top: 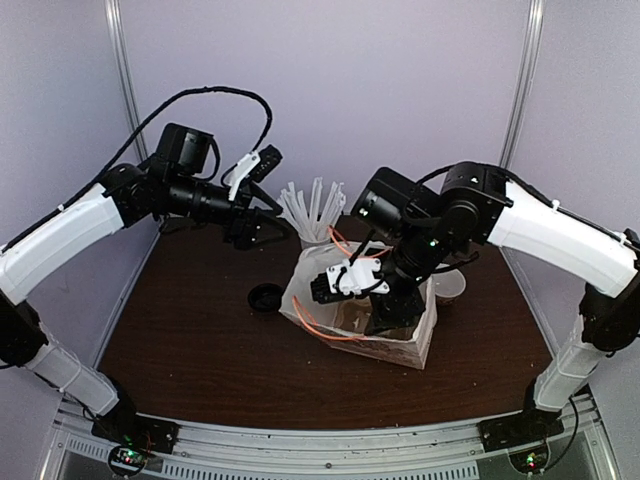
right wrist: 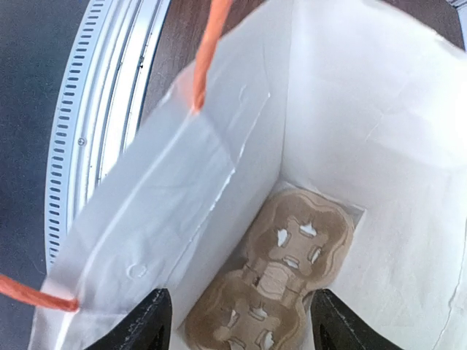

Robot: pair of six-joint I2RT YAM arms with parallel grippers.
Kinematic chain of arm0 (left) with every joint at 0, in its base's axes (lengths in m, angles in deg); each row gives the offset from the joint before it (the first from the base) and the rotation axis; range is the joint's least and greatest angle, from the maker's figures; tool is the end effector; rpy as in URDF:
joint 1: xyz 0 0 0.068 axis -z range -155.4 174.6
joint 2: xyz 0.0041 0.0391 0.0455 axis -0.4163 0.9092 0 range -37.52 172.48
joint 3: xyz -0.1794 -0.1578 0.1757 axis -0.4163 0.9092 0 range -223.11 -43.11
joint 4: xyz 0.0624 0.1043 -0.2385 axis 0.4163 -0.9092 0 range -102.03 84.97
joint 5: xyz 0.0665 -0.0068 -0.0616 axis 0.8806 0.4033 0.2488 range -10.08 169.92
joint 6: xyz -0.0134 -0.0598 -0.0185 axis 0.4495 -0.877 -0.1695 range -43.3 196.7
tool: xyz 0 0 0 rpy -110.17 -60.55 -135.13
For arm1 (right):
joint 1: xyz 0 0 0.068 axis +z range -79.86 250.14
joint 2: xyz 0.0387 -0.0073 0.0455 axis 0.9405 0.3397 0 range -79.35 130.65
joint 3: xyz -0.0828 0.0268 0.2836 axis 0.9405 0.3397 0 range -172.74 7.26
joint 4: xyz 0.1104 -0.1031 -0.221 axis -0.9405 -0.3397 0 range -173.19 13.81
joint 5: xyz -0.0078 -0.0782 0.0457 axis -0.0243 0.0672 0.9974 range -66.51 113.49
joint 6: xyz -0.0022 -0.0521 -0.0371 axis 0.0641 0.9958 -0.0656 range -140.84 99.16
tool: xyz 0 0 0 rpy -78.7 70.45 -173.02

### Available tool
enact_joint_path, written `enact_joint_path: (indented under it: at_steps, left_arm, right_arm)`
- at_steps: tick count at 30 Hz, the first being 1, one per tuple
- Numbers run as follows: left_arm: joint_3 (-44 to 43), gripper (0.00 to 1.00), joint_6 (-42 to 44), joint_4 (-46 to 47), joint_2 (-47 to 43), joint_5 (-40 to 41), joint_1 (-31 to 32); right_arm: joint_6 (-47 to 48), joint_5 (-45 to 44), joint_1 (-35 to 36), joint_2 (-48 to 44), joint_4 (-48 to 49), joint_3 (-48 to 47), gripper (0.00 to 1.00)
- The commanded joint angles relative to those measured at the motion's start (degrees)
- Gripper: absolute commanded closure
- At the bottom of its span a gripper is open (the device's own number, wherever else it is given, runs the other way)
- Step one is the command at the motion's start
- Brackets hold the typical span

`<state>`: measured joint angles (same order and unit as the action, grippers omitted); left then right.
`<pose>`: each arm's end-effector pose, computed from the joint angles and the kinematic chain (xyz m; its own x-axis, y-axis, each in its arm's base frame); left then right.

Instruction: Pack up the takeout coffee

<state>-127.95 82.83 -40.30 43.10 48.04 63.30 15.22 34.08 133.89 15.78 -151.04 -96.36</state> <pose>0.2326 -0.2198 0.4166 -0.3058 0.3611 -0.8809 0.9220 0.3433 -0.1793 0.1400 0.3046 0.3850 0.2105 -0.8812 -0.4233 -0.9776 -0.1855 -0.0999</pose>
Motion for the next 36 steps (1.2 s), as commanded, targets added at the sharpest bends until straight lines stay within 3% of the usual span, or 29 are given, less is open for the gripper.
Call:
enact_joint_path:
  at_steps: [1, 5, 14, 22, 30, 36]
  left_arm:
    - [-5.64, 0.24, 3.36, -1.32, 5.04, -1.5, 1.94]
    - [-5.91, 0.25, 3.02, 1.6, 6.03, -3.11, 3.2]
    - [-13.83, 0.25, 11.26, -3.27, 10.55, -3.51, 12.45]
    - [-20.77, 0.27, 13.02, -3.27, 17.69, -2.39, 13.69]
    - [-25.99, 0.23, 8.31, -3.9, 24.41, 2.71, 13.66]
    - [-31.94, 0.26, 3.98, -9.05, 28.97, 5.83, 13.69]
  right_arm:
    - [0.97, 3.63, -1.05, -2.59, 0.11, 1.06, 0.31]
    - [0.6, 5.69, -1.11, -3.32, 1.63, 3.58, 0.33]
    - [1.71, 10.21, -1.23, -3.36, -0.45, 1.7, 0.35]
    - [3.33, 10.78, -1.54, -5.53, -3.15, 2.2, 0.36]
    - [4.84, 12.01, -5.07, -9.82, -4.44, 1.84, 0.34]
    - [5.58, 11.95, -5.47, -11.26, -5.03, 1.64, 0.33]
